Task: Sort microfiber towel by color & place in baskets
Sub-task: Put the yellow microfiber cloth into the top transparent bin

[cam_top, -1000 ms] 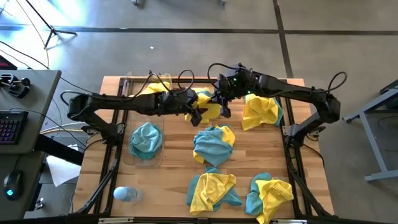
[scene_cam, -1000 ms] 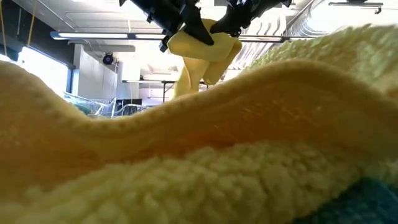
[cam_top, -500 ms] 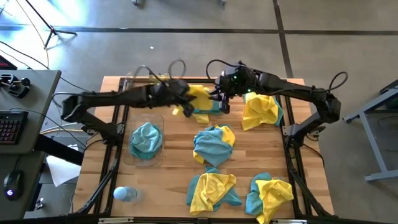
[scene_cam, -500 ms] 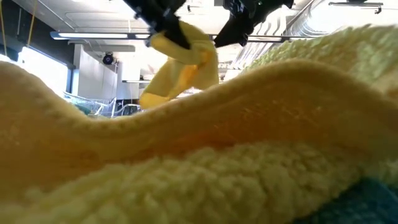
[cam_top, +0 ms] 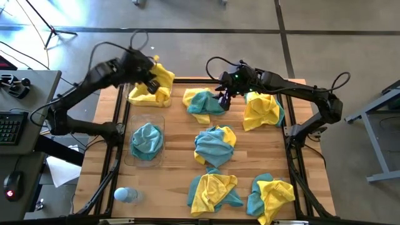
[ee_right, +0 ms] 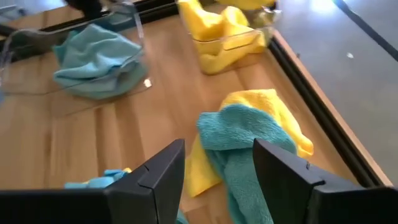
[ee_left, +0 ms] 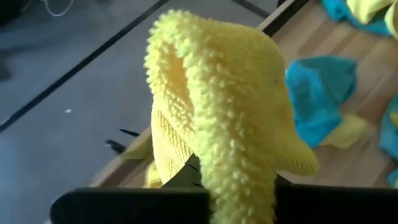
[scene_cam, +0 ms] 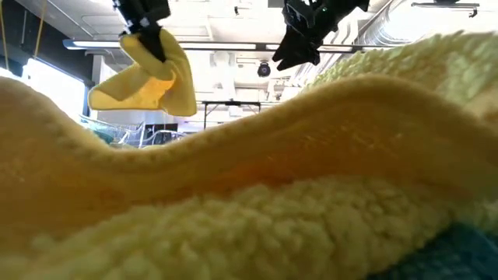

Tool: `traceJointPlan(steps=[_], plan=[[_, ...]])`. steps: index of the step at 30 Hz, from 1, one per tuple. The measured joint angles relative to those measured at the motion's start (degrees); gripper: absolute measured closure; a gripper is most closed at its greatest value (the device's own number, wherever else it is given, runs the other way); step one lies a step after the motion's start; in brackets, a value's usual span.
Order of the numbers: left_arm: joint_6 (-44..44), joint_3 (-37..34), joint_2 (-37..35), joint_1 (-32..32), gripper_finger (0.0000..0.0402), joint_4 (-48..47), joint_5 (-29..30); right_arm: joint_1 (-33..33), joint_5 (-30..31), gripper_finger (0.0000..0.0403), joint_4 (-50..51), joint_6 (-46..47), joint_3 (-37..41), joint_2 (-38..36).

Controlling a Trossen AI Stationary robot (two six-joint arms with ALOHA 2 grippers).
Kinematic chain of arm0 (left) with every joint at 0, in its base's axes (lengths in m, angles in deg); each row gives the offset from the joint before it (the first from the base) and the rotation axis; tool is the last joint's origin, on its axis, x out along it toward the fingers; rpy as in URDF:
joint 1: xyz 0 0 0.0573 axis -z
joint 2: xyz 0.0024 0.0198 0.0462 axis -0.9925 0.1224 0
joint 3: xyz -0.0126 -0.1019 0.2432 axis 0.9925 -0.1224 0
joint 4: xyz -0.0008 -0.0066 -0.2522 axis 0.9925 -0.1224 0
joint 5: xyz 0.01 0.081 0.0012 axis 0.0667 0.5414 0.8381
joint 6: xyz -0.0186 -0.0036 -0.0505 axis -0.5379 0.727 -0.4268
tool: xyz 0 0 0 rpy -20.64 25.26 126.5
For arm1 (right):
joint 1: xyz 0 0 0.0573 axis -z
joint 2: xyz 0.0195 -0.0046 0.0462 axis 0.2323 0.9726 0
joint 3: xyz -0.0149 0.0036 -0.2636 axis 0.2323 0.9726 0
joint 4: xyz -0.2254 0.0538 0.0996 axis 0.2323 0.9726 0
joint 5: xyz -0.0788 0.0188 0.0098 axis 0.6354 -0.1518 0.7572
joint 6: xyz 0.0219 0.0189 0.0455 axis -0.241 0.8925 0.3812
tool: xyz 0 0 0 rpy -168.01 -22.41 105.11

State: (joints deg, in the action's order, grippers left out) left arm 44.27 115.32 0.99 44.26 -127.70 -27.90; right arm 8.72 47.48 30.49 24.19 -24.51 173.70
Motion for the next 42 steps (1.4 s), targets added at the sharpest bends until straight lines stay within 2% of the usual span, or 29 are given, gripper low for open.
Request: traceJointPlan(steps=[3,7,12,16,20,26,30,34,37,42], plan=[[6.0,1.6,1.5,-4.9,0.0401,-5.2,-4.5,0.0,2.2,0.0218,-0.1,3.0,0.0,0.0],[11.9,2.4,5.4,-10.6,0.0401,-12.3,-4.3,0.0,3.4,0.0217,-0.2,6.9,0.0,0.0],[18.5,3.4,10.0,-14.6,0.0401,-13.7,-4.6,-0.1,3.6,0.0217,-0.2,11.0,0.1,0.0],[20.1,4.2,13.4,-15.8,0.0401,-13.5,-9.2,-0.1,3.9,0.0217,-0.2,13.7,0.1,0.0],[14.3,4.2,16.4,-15.2,0.0401,-13.6,-10.5,-0.6,5.5,0.0217,-0.2,15.5,0.1,0.0],[-1.0,4.2,19.9,-12.8,0.0397,-13.1,-10.2,-3.6,9.5,0.0217,-0.2,15.5,0.1,0.0],[-9.4,1.8,20.8,-10.6,0.0398,-6.4,-6.9,-5.1,12.4,0.0217,-0.2,15.4,0.1,0.0],[-16.9,-2.6,20.8,-9.8,0.0400,-0.2,-5.0,-5.9,12.8,0.0217,-0.2,15.3,0.1,0.0],[-19.6,-5.6,20.8,-9.9,0.0400,1.2,-4.0,-6.1,12.8,0.0217,-0.2,15.3,0.1,0.0],[-25.3,-10.2,20.8,-9.8,0.0399,3.0,1.9,-6.1,12.8,0.0217,-0.2,13.3,0.1,0.0]])
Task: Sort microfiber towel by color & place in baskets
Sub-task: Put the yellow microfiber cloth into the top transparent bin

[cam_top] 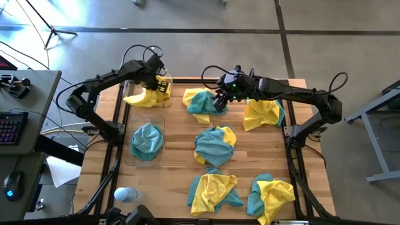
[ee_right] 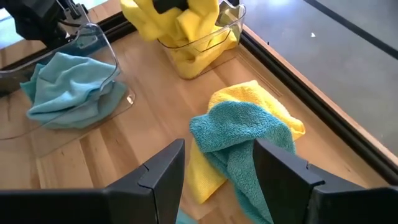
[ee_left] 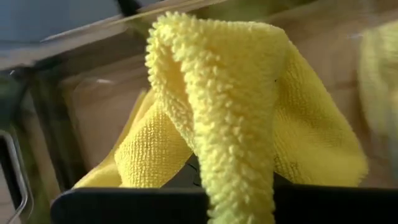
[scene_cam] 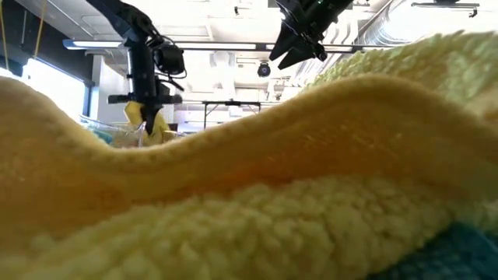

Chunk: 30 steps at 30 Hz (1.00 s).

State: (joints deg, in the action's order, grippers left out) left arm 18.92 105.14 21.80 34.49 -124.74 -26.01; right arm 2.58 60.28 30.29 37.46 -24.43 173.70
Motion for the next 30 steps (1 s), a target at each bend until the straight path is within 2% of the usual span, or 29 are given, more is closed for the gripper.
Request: traceJointPlan(steps=[8,17,21,30], plan=[[-2.7,-5.6,0.0,1.4,0.0387,6.1,-2.8,0.0,-0.1,0.0217,0.0,-3.0,0.0,0.0],[-7.5,-7.1,0.0,2.2,0.0380,10.8,-5.3,0.0,-0.6,0.0217,0.8,-4.5,0.0,0.0],[-7.6,-7.1,0.0,2.2,0.0357,10.8,-6.7,0.0,-0.7,0.0217,2.9,-5.9,0.0,0.0],[-9.9,-7.1,0.0,2.5,0.0278,10.8,-7.5,0.1,-0.8,0.0217,8.5,-9.4,0.0,0.0]])
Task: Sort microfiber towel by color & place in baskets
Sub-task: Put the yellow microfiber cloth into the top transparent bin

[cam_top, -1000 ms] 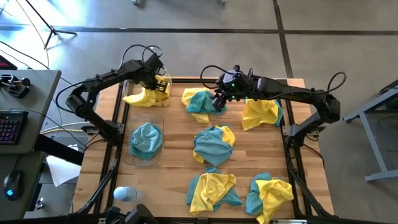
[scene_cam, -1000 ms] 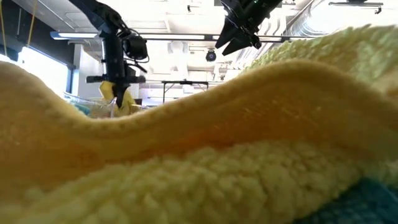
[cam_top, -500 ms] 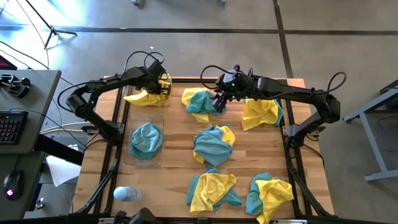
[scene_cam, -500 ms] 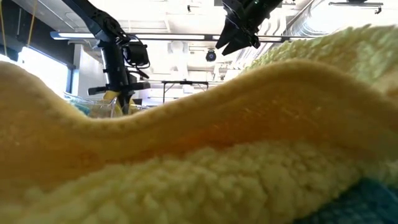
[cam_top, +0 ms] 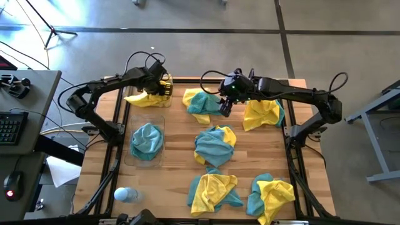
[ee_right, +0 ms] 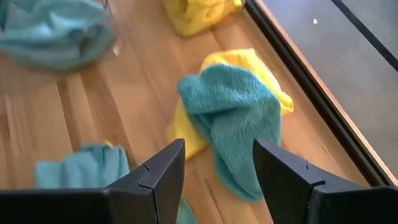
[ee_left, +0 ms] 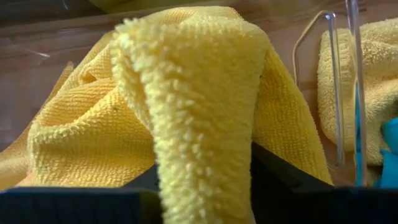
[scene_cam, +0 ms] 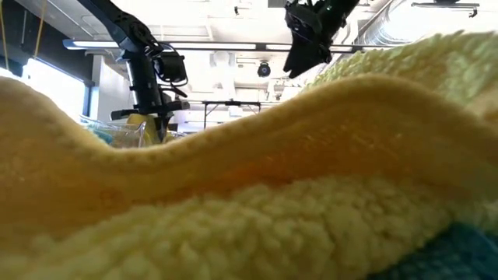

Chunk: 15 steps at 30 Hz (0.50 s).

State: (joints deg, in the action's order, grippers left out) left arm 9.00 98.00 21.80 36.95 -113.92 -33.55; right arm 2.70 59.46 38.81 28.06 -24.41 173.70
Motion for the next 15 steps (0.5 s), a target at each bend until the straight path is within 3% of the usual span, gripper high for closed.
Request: traceJointPlan(steps=[5,10,15], plan=[[-2.3,0.0,-2.0,0.5,0.0260,-0.3,0.1,1.6,-0.3,0.0217,2.8,-4.1,1.1,0.8],[-4.1,0.0,-5.7,1.8,0.0259,-0.5,0.6,5.1,-11.2,0.0217,-6.4,-3.8,12.5,0.1],[-4.7,0.0,-9.9,4.0,0.0259,-0.5,2.9,7.0,-16.9,0.0217,-14.8,-0.3,22.6,-0.9]])
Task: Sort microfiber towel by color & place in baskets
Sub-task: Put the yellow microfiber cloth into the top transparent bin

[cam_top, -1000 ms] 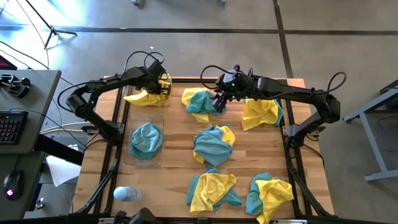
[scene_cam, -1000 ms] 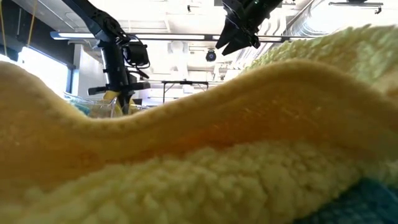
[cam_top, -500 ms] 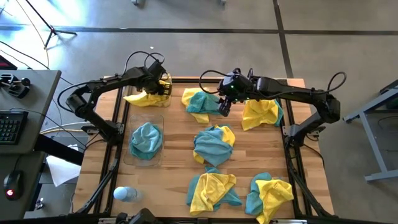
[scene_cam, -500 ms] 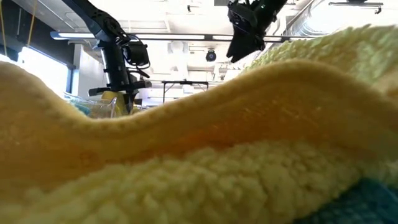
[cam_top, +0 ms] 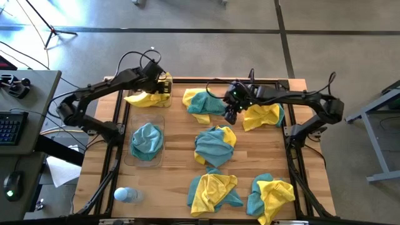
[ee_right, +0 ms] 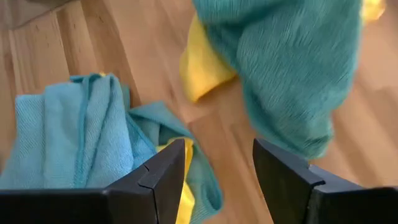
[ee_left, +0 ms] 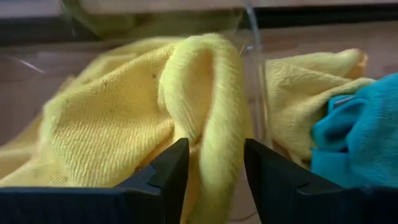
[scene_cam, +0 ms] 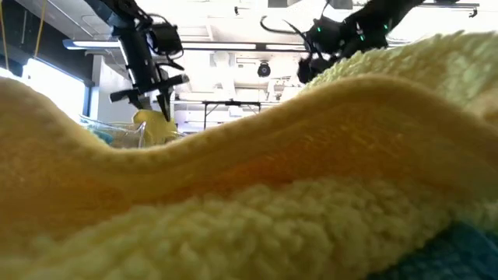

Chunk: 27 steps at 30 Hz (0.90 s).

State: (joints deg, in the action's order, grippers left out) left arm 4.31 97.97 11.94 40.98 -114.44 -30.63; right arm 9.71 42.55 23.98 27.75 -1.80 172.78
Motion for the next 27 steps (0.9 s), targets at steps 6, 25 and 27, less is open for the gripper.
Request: traceJointPlan(steps=[6,25,27], plan=[[-2.8,0.0,-6.6,3.9,0.0259,-2.2,8.8,0.1,-1.4,0.0217,-4.1,2.8,5.1,-0.7],[-21.4,0.0,1.1,8.3,0.0259,-14.6,11.0,0.1,-1.4,0.0217,-8.3,1.3,6.1,-0.7],[-21.1,0.0,3.4,6.8,0.0259,-14.4,11.4,0.1,-1.4,0.0217,-8.4,1.3,6.1,-0.7]])
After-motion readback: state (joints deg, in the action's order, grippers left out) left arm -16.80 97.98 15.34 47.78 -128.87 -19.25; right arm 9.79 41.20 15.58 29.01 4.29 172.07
